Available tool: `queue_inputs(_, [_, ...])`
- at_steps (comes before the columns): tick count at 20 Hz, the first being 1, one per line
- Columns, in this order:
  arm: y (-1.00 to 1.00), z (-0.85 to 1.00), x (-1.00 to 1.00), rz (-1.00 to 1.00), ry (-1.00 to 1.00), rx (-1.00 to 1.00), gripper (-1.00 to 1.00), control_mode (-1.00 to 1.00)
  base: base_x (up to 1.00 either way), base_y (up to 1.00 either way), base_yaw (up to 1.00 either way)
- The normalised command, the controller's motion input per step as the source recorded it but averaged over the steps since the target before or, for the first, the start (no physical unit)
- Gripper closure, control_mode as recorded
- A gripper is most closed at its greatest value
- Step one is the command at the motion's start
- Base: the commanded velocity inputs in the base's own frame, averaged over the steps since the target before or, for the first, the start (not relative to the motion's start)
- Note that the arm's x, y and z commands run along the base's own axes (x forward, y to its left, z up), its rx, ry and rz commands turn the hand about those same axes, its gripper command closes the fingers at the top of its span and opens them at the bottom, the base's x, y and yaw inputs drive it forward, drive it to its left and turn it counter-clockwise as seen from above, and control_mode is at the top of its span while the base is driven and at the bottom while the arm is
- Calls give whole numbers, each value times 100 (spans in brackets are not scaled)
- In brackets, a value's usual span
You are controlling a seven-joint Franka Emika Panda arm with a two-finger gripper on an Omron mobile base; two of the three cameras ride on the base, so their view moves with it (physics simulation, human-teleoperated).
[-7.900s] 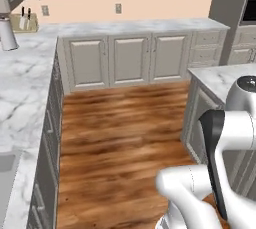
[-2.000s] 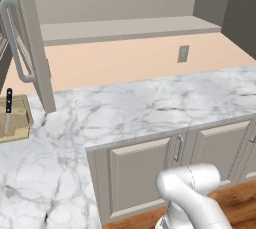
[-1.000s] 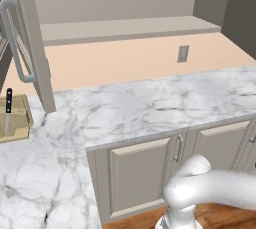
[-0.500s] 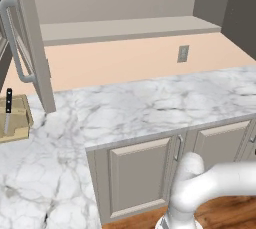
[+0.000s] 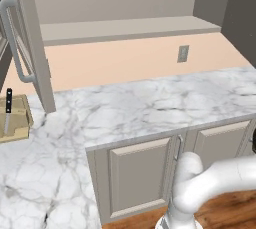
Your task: Close all open cabinet doors.
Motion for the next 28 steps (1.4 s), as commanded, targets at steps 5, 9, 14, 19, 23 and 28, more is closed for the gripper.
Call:
queue_inputs(5, [100,-59,2,-12,-19,-5,-100,-100,0,0,0])
queue_inputs(9, [100,-100,27,-10,-32,9,-100,-100,0,0,0])
queue_inputs(14, [100,-43,79,-17,-31,3,-100,-100,0,0,0])
queue_inputs(19, [100,48,89,-17,-22,3,-100,-100,0,0,0])
queue_inputs(23, [80,51,100,-20,0,9,-100,-100,0,0,0])
queue_inputs(28, [69,11,100,-33,-1,11,-100,-100,0,0,0])
